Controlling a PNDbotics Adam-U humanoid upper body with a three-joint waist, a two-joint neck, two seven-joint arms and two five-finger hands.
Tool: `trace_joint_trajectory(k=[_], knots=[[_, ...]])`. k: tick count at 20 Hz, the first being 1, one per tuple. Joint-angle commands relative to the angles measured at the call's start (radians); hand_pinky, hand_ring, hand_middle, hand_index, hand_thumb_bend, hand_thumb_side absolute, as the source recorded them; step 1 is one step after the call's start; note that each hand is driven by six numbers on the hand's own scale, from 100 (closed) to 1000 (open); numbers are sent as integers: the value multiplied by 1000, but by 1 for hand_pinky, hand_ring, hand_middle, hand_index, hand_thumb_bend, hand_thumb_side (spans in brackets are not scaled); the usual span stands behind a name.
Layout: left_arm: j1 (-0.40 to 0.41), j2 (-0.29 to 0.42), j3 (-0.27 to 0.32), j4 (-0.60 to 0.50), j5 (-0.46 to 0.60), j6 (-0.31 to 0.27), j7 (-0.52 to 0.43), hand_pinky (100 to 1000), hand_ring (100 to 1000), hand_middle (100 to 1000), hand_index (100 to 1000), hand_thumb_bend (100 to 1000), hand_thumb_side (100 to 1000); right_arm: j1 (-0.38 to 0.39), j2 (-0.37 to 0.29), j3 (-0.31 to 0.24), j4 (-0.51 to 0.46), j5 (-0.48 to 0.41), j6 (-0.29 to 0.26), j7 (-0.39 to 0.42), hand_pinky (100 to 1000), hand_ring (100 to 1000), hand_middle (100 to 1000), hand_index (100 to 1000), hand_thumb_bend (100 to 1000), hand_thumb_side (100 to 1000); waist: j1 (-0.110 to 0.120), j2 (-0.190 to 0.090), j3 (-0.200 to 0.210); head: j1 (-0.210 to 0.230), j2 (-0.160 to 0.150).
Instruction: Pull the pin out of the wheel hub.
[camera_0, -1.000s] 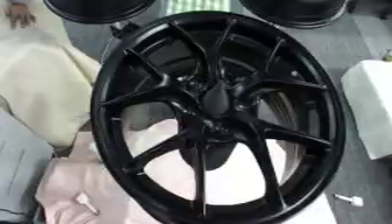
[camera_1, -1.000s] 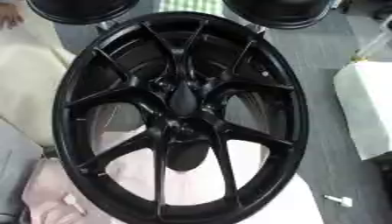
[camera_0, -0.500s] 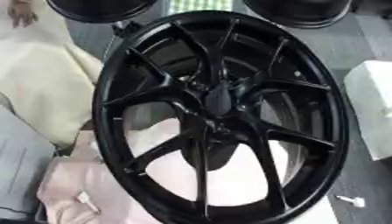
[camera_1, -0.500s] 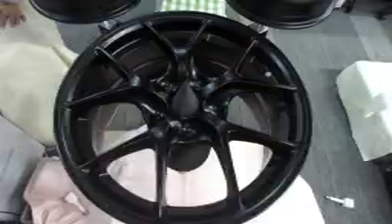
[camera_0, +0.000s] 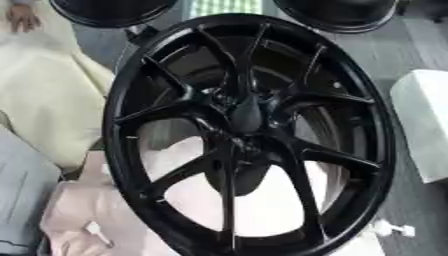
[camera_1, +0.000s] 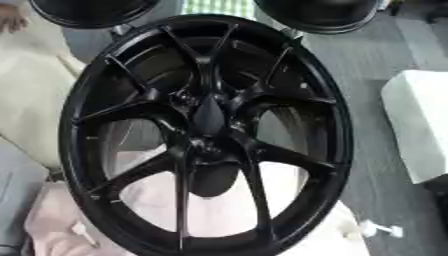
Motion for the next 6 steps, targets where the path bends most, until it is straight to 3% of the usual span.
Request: trace_joint_trajectory(k=[1,6], knots=[[-11,19,-4,-9,0,2,-4,700,526,491,601,834,501,-57,9,52,-71,-56,-16,-48,886,792,752,770,407,449,3,-21,5,-14,-11],[-15,11,-9,-11,0,5,-8,700,527,491,601,833,502,-186,139,123,-58,-142,-31,-65,900,777,736,761,333,497,9,-21,15,-22,-17]])
